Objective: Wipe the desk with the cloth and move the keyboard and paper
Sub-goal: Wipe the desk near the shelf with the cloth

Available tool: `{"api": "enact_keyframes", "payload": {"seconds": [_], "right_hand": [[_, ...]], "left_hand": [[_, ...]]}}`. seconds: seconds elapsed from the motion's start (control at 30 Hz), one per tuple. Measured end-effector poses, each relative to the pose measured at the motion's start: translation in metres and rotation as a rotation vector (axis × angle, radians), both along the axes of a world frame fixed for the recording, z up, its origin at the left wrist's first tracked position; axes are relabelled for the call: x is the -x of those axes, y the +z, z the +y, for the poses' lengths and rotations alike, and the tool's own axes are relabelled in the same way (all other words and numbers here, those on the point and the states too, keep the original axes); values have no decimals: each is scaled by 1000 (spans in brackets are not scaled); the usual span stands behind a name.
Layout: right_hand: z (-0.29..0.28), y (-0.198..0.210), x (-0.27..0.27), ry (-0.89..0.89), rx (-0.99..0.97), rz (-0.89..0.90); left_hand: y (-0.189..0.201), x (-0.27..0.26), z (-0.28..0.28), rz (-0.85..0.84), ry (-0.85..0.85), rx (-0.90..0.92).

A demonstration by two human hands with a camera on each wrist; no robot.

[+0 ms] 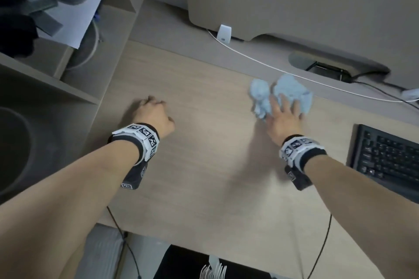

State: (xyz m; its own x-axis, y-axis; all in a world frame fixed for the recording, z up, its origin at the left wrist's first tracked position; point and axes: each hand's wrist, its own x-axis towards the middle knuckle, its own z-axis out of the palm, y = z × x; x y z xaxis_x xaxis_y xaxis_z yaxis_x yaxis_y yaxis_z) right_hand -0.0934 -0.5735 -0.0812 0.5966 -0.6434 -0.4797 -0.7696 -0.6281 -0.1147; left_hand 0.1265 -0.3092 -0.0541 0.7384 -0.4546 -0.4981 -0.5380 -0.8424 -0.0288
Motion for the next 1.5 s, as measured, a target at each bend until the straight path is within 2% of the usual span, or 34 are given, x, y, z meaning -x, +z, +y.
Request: {"api": "enact_keyframes", "payload": {"seconds": [0.1,0.17,0.2,0.3,0.37,0.4,0.57,0.7,0.8,0.87,0.97,1.03,1.13,1.23,1.3,1.4,1.5], "right_hand": [[-24,3,-21,-261,45,55],[-10,2,-56,-271,35,82],[5,2,-73,-186,-1,69],[56,1,-93,220,-75,6],[58,1,-74,319,-60,-23],[45,0,-62,281,-35,-41],[-52,3,-2,-130,67,14],[-59,5,-39,-185,104,84],[-31,6,-82,-20,57,11],[-2,7,-101,186,2,-49],[22,1,-100,436,-40,-87],[8,-1,-89,402,-34,-113],[-13,-2,-81,210,38,-85],[6,-1,-114,94,73,-40],[36,0,-145,181,47,-52],[100,4,-179,535,-38,-119],[145,1,-191,881,-113,-135]], "left_hand": [[-2,5,0,24,53,-5],[-4,6,1,25,59,-4],[-5,6,2,26,59,-2],[-3,5,-1,21,77,3],[-1,7,-7,26,93,11],[0,6,-10,22,94,15],[6,5,-15,16,75,1],[4,5,-9,9,78,21],[3,6,-9,-3,100,46],[3,4,-8,-1,118,49],[4,3,-7,5,89,46],[3,2,-4,27,98,58],[-1,-1,4,58,119,114],[-5,-2,17,93,137,161],[-7,-6,26,98,93,212],[-7,-15,39,79,61,328],[-10,-28,60,14,204,408]]}}
